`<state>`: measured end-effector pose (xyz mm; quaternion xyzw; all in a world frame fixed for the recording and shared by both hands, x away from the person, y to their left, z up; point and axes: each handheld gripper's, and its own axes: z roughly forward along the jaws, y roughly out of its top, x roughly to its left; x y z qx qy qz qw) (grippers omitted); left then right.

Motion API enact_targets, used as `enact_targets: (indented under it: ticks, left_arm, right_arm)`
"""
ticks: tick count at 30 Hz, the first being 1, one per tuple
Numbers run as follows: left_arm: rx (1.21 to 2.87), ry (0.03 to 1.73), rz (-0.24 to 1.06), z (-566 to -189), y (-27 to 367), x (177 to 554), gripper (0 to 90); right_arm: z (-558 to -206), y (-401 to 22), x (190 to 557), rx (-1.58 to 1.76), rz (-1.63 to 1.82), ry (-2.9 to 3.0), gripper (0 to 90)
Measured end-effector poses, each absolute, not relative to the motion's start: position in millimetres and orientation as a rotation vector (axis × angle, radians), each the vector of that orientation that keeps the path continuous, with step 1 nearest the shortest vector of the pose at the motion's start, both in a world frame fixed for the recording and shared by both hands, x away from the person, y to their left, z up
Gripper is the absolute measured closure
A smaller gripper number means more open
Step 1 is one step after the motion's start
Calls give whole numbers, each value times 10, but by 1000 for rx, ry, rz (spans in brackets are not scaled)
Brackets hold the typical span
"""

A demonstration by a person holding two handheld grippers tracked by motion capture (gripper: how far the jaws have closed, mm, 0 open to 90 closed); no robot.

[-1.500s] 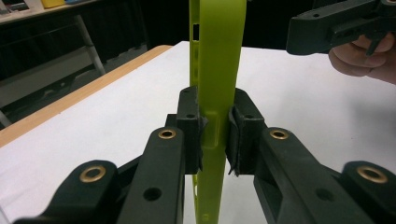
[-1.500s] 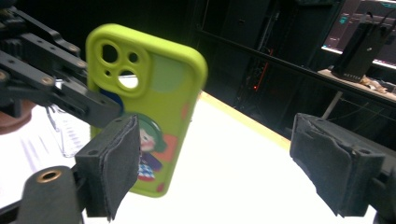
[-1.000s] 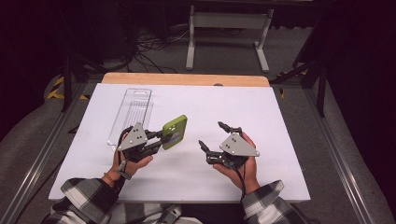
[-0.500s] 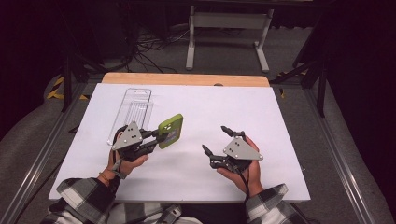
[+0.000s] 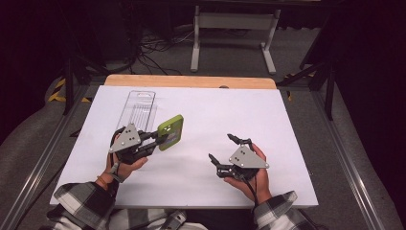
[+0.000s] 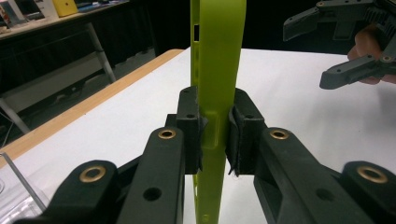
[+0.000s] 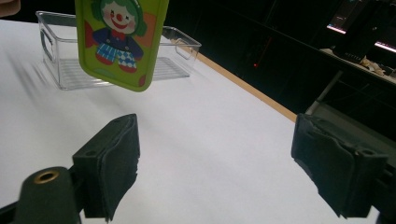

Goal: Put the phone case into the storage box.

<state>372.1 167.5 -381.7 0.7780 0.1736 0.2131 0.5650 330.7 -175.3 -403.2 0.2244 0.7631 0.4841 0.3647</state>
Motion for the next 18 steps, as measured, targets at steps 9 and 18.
enact_targets:
  ticks: [9,18]
  left_arm:
    - [1828,405,512,-3790,1730,3731,775]
    - [1822,413,512,-3764,1772,3729,775]
  right_arm:
    - [-4052,-1750,3318,578,1246,1969,164]
    - [-4054,-1753,3325,576,1248,1968,163]
